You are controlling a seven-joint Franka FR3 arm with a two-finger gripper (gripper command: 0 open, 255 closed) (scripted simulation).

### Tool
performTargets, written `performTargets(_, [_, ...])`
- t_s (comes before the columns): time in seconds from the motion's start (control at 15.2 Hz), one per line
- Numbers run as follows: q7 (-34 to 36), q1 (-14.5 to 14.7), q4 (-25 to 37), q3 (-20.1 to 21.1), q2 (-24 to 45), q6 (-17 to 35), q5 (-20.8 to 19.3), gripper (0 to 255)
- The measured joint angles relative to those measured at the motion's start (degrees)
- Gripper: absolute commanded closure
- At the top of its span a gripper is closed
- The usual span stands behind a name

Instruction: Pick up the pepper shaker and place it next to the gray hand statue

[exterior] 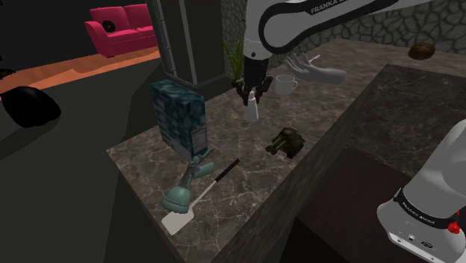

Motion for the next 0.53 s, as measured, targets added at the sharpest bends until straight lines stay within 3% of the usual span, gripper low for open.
performTargets(0.53, [-0.3, 0.0, 5.2, 0.0, -1.0, -6.1, 0.4, 255])
